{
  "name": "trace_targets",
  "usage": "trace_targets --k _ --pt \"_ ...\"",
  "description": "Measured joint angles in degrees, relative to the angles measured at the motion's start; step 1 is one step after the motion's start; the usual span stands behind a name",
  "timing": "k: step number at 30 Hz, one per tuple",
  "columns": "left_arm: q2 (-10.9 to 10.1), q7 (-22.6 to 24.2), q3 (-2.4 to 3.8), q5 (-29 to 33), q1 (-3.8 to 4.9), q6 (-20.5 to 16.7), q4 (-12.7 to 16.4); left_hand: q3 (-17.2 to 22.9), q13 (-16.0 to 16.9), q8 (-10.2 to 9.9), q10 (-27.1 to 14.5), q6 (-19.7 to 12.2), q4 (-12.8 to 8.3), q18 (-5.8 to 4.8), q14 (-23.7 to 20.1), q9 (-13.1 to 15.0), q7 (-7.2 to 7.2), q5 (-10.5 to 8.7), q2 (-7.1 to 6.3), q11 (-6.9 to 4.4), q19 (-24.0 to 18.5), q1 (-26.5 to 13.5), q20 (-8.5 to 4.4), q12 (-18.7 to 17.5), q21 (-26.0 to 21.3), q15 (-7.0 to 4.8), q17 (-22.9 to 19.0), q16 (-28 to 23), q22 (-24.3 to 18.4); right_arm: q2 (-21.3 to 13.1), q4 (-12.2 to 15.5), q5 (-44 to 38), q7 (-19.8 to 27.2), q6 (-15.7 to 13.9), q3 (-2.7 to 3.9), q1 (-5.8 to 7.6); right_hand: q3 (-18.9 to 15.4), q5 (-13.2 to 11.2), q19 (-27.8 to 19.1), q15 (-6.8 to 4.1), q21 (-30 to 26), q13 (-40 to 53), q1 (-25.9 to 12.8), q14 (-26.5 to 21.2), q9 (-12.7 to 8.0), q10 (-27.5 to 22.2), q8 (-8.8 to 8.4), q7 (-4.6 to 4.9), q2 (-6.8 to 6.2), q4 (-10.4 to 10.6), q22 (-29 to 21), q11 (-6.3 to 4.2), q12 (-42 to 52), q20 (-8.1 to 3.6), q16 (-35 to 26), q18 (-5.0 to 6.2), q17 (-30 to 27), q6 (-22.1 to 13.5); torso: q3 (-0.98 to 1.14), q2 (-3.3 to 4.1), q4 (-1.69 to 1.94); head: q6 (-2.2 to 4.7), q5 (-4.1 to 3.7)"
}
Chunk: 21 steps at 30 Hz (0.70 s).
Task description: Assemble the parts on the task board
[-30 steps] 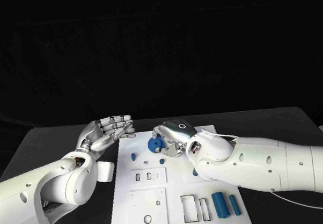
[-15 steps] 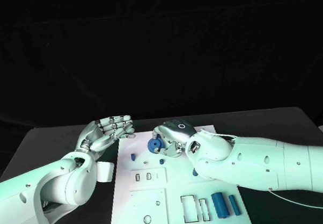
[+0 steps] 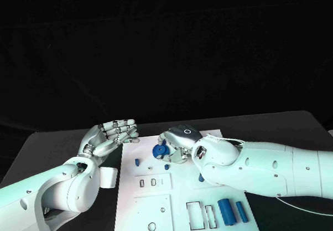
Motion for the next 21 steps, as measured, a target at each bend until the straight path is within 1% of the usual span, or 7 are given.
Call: trace_targets --k 5,7,10,14,18,20,21 --pt "-0.1 0.0 0.0 0.0 0.0 0.0 0.0 0.0 0.0 0.0 0.0 0.0 0.0 0.0 -0.2 0.0 0.0 0.0 0.0 0.0 -0.2 0.0 0.21 0.0 0.0 0.2 0.0 0.0 0.1 -0.2 0.1 0.3 0.0 0.5 0.07 0.09 -0.2 0.8 0.0 0.0 0.0 0.0 -1.4 0.0 0.1 0.0 -0.1 -0.25 1.4 -0.1 0.0 0.0 0.0 0.0 0.0 0.0 0.0 0.3 0.0 -0.01 0.0 0.01 0.0" --pt "-0.1 0.0 0.0 0.0 0.0 0.0 0.0 0.0 0.0 0.0 0.0 0.0 0.0 0.0 -0.2 0.0 0.0 0.0 0.0 0.0 -0.2 0.0 0.21 0.0 0.0 0.2 0.0 -0.2 0.1 -0.5 0.2 0.5 0.0 0.5 0.07 0.09 -0.2 1.0 0.0 0.0 0.0 0.0 -1.5 0.0 0.1 0.0 -0.33 -0.41 1.46 -0.1 0.0 0.0 0.0 0.0 0.0 0.0 0.0 0.4 0.01 -0.01 0.0 0.08 -0.04" --pt "-0.1 0.0 0.0 0.0 0.0 0.0 0.0 0.0 0.0 0.0 0.0 0.0 0.0 0.0 -0.2 0.0 0.0 0.0 0.0 0.0 -0.2 0.0 0.21 0.0 0.0 0.2 0.1 -0.2 0.1 -2.0 1.3 0.7 0.0 -0.2 0.03 0.04 -0.2 1.4 0.0 0.0 0.0 0.0 -1.5 0.0 0.1 0.0 -0.44 -0.12 1.46 -0.1 0.0 0.0 0.0 0.0 0.0 0.01 0.0 0.8 0.02 -0.03 0.0 0.19 -0.13" --pt "-0.3 -0.1 0.0 0.0 0.0 0.0 0.0 0.0 0.0 0.0 0.0 0.0 0.0 0.0 -0.2 0.0 0.0 0.0 0.0 0.0 -0.2 0.0 0.21 0.0 0.0 0.2 0.1 -0.2 0.0 -5.2 3.9 1.5 0.3 -2.5 0.15 0.12 0.1 1.4 0.0 0.0 0.0 0.0 -1.2 0.0 0.1 0.0 -0.99 -0.13 1.19 -0.4 0.0 0.0 0.2 0.0 0.0 0.01 0.0 0.8 0.08 -0.13 -0.16 0.41 -0.14" --pt "-0.4 -0.1 -0.01 0.0 -0.01 0.0 -0.1 0.0 0.0 -0.2 0.0 0.0 0.0 0.0 -0.2 0.0 0.0 0.0 0.0 0.0 -0.2 0.0 0.21 0.0 0.2 0.2 0.0 -0.2 0.1 -10.0 7.5 3.8 1.0 -4.0 0.53 1.57 0.5 1.7 0.0 -0.01 -0.6 0.0 0.3 0.0 -0.1 0.0 -1.55 0.07 0.6 -0.8 0.0 0.0 0.2 0.0 0.0 0.02 0.0 0.6 0.18 -0.34 -0.5 0.76 -0.42" --pt "-0.4 -0.1 -0.01 0.0 -0.01 0.0 -0.1 0.0 0.0 -0.3 0.0 0.0 0.0 0.0 -0.2 0.0 0.0 0.0 0.0 0.0 -0.2 0.0 0.21 0.0 0.2 0.2 0.0 -0.2 0.1 -13.0 8.8 6.4 1.4 -3.8 0.74 2.69 0.6 3.2 0.0 -0.01 -1.1 0.0 1.9 0.0 0.0 0.0 -1.55 -0.23 -0.38 -1.2 0.0 0.0 0.2 0.0 0.0 0.02 0.0 0.9 0.23 -0.46 -0.7 0.97 -0.7" --pt "-0.4 -0.1 -0.01 0.0 -0.01 0.0 -0.1 0.0 0.0 -0.3 0.0 0.0 0.0 0.0 -0.2 0.0 0.0 0.0 0.0 0.0 -0.2 0.0 0.21 0.0 0.2 0.2 0.0 -0.2 0.1 -14.4 9.4 7.7 1.7 -3.7 0.8 3.06 0.8 3.3 0.0 -0.01 -1.1 0.0 2.3 0.0 0.0 0.0 -1.55 -0.23 -0.65 -1.5 0.0 0.0 0.2 0.0 0.0 0.01 0.0 0.9 0.24 -0.57 -0.85 1.1 -0.8"
